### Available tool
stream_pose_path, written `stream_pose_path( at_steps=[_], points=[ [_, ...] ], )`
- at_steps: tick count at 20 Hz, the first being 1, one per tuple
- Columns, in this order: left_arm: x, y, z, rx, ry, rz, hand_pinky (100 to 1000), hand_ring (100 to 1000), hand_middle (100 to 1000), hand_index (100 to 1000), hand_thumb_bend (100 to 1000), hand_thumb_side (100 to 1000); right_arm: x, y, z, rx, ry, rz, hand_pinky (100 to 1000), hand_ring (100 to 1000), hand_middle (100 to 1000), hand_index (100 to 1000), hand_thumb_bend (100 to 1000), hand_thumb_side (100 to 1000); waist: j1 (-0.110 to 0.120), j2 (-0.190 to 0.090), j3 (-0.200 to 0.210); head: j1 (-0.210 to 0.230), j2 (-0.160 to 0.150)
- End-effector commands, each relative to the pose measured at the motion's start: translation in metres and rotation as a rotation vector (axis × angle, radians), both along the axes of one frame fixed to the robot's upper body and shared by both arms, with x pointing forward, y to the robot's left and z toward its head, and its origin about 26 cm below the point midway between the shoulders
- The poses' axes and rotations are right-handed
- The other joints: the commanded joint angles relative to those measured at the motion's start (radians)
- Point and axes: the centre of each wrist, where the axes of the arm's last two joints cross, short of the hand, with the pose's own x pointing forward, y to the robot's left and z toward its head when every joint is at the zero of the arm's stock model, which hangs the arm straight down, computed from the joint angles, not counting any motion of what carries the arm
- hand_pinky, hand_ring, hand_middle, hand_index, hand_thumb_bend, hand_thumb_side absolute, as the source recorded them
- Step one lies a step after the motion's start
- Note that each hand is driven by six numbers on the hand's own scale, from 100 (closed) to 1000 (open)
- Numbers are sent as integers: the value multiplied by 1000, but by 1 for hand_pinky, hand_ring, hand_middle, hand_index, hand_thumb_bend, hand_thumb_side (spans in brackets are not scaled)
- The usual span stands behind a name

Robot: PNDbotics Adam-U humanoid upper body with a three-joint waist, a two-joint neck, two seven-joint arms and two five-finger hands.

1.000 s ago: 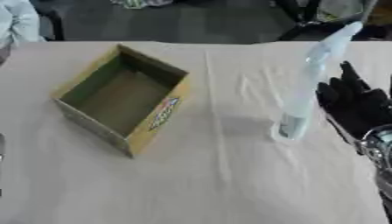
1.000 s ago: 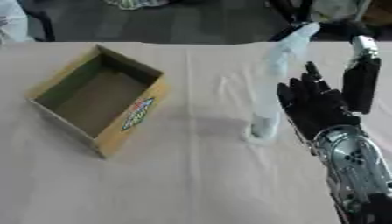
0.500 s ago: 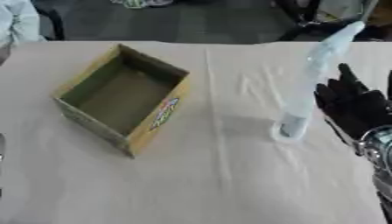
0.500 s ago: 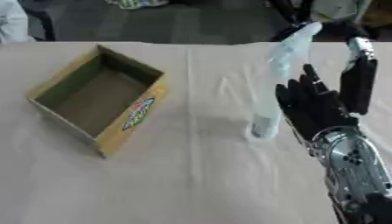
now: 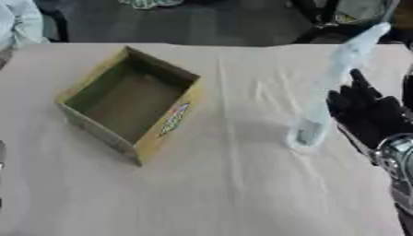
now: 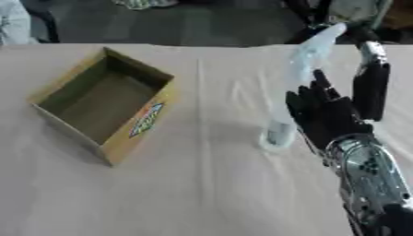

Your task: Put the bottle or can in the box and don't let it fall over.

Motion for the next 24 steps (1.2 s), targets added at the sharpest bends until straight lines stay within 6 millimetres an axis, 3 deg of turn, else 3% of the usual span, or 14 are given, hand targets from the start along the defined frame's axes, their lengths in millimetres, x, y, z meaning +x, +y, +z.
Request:
stream_pose_path(
  at_steps=[1, 12, 24],
  points=[
    [-3, 1, 10, 23, -31, -2, 964, 884, 1000, 857, 180, 846, -2, 1, 7, -1, -20, 20, 100, 100, 100, 965, 461, 466, 0, -22, 1, 2, -3],
    [-4, 1, 9, 24, -24, -2, 964, 885, 1000, 856, 179, 848, -7, -1, 22, -20, -80, 33, 100, 100, 100, 958, 478, 478, 0, -23, -3, 3, -1],
    [-4, 2, 7, 29, -13, -3, 965, 886, 1000, 856, 179, 848, -5, -2, 65, -92, -218, 45, 100, 100, 100, 953, 510, 498, -5, -32, -6, 4, 0]
  ],
)
